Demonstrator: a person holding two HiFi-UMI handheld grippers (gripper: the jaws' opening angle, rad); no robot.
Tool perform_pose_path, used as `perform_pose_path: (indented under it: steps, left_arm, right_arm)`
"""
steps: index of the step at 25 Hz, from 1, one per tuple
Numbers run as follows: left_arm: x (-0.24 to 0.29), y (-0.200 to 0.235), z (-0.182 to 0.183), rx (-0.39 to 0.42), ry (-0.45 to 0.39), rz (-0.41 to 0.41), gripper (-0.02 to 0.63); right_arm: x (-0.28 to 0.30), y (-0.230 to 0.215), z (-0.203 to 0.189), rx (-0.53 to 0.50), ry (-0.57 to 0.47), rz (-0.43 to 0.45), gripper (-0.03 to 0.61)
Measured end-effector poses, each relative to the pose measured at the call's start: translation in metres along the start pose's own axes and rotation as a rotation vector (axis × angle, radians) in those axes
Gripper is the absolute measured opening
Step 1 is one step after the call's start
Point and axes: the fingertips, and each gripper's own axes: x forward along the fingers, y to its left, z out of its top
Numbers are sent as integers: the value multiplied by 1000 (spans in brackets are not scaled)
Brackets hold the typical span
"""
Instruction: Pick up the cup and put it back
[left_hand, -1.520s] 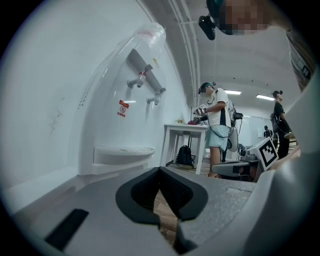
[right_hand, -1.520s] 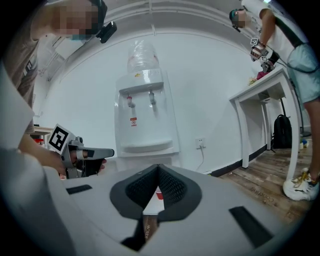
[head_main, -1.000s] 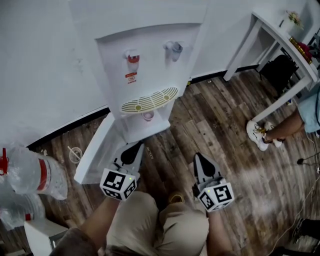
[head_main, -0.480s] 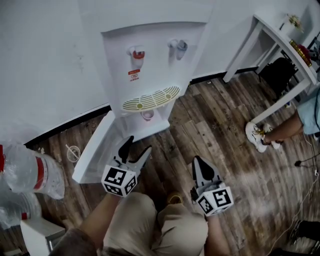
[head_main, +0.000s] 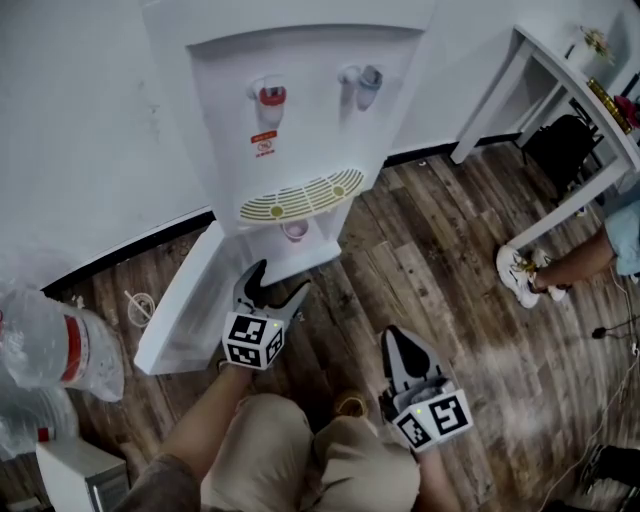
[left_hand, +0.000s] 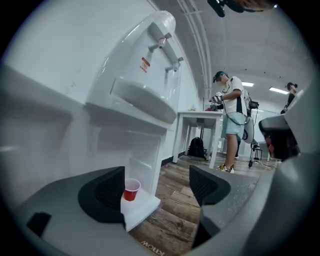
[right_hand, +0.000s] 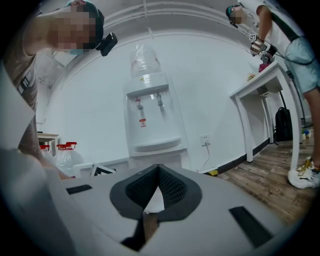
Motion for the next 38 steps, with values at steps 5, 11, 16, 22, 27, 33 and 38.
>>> perform_pose_path:
  steps: [5,11,16,22,27,33,38]
  left_arm:
    - [39,18,-40,7,43,41,385]
    - [83,50,-76,14,74,107,385]
    - [114,71,-101,-13,100,143,385]
    - [148,90,-125,11,154,171,385]
    - [172,103,-135,39,200,182,385]
    - [191,118,-146,43,255,192,385]
    - [198,122,-147,35,262,198,385]
  right_arm:
    - [-5,-3,0,7,-13,-9,0]
    - [-4,-6,-5,17,-4,6,0]
    - [-8,-18,-10,41,4,-9,0]
    - [-9,-32,-18,70,19,-24,0]
    - [-1,-35,-22,80,22,-8,0]
    - [5,-33,-29,83,43,17,0]
    - [7,-29,-32,77,53,31,0]
